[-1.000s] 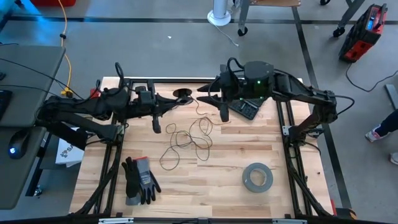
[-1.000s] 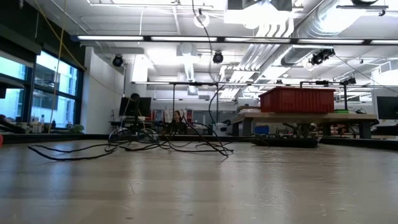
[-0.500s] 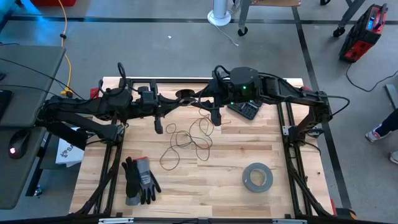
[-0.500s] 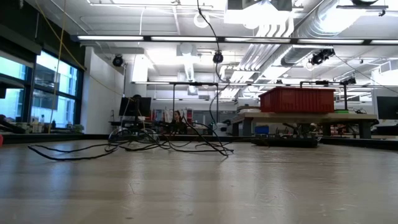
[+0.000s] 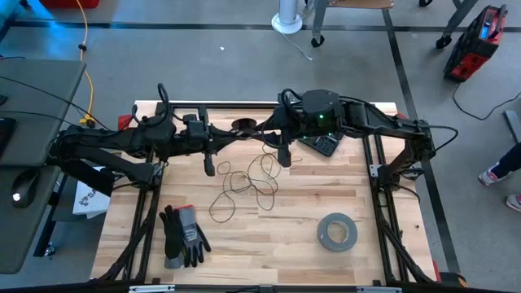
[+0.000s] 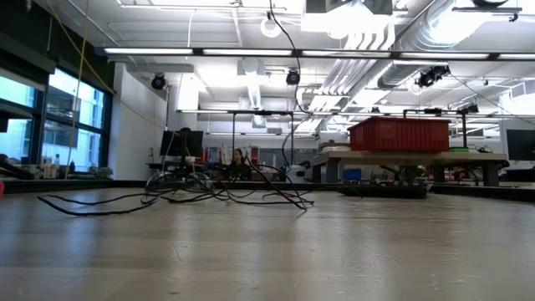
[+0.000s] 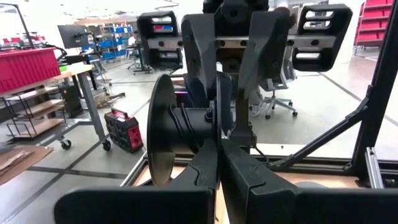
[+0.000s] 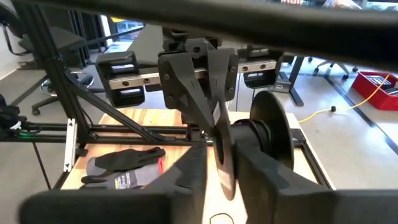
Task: Coil cords
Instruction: Coil the black wire on the black spool
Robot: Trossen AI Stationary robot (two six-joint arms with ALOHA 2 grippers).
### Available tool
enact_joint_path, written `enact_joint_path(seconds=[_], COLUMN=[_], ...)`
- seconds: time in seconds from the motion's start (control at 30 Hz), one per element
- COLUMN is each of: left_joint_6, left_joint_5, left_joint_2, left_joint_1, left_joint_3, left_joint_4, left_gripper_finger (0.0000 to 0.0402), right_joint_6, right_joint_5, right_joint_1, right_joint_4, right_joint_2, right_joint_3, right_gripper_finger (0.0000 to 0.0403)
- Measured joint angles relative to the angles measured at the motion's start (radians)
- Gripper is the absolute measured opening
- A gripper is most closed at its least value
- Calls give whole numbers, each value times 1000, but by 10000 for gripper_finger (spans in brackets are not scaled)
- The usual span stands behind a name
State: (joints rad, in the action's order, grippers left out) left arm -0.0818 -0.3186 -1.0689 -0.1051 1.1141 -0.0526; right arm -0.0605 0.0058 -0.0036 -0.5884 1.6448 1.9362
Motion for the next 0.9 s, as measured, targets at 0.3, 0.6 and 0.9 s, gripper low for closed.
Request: enact_joint_path(seconds=[0.3, 0.6, 0.9], left_joint_6=[1, 73, 106], left_joint_5=[-1, 15, 31], left_joint_2=[-1, 107, 65], left_joint_1=[0, -25, -26], left_joint_3=[-1, 1, 0], left_joint_4=[13, -130, -121], left_gripper_finger=[5, 67, 139], right_joint_6=[-18, -25, -26], right_joint_5=[40, 87, 73], right_joint_1=[11, 10, 11], right_joint_4=[-17, -104, -86], right_joint_2=[7, -7, 45], right_joint_3=[0, 0, 0], right_gripper_finger=[3, 1, 1])
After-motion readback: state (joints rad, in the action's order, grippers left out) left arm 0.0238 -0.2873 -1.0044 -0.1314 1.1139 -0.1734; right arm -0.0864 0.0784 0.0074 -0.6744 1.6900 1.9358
